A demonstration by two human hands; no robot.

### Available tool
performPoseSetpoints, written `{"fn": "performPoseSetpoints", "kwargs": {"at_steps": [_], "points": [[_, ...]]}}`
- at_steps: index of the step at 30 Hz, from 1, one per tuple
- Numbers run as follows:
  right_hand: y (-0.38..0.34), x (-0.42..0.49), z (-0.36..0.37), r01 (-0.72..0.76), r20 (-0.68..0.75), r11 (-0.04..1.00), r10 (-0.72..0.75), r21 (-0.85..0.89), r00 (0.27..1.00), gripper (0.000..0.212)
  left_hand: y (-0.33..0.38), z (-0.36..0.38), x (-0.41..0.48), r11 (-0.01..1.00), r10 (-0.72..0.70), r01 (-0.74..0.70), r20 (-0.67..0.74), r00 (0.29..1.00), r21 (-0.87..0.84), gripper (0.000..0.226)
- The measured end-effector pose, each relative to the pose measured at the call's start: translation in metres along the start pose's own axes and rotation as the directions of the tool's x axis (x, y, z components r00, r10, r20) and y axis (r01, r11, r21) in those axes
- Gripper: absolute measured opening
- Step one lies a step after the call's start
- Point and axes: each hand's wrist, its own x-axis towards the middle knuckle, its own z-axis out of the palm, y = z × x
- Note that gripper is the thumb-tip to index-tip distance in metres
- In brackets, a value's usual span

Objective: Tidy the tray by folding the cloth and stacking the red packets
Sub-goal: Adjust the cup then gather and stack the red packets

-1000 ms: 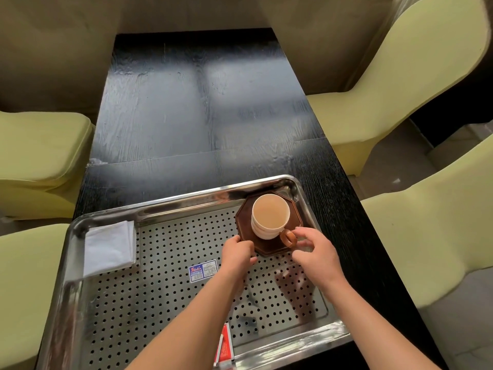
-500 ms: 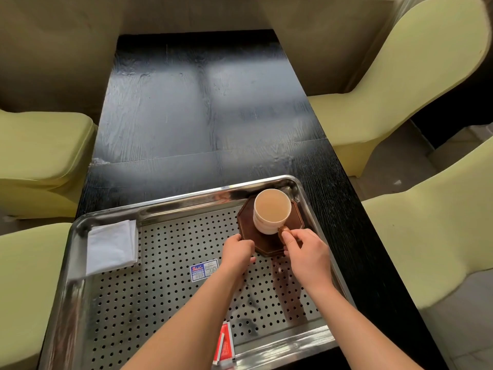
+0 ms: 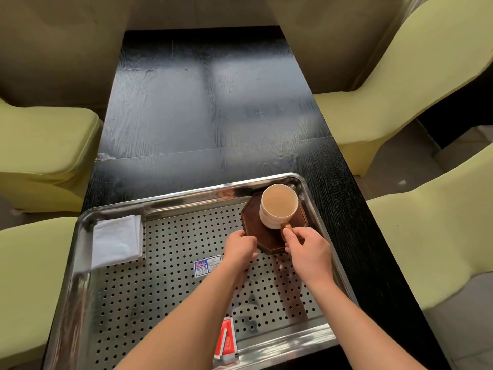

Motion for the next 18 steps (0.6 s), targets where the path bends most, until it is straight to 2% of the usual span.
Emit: {"fn": "performPoseSetpoints", "kwargs": {"at_steps": [8,11,14,18], "points": [[-0.001,-0.002,-0.005,-0.014,0.025,0.999,0.013,0.049,1.000,0.029,0.002,-0.005,0.000,0.997,-0.017,0.014,0.033,0.999,0.075,0.035],[-0.001,-0.005,-0.008,-0.030,0.027,0.996,0.028,0.090,0.999,0.032,0.002,-0.010,-0.006,0.995,-0.004,0.000,0.045,0.999,0.100,0.051],[0.003,-0.014,-0.011,-0.019,-0.005,0.993,0.019,0.117,1.000,0.025,0.003,-0.024,-0.019,0.994,0.025,-0.025,0.008,1.000,0.108,0.069],[0.012,-0.032,-0.017,-0.018,-0.080,0.990,0.029,0.140,0.996,0.025,-0.004,-0.061,-0.043,0.980,0.128,-0.123,-0.027,0.991,0.157,0.060]]}}
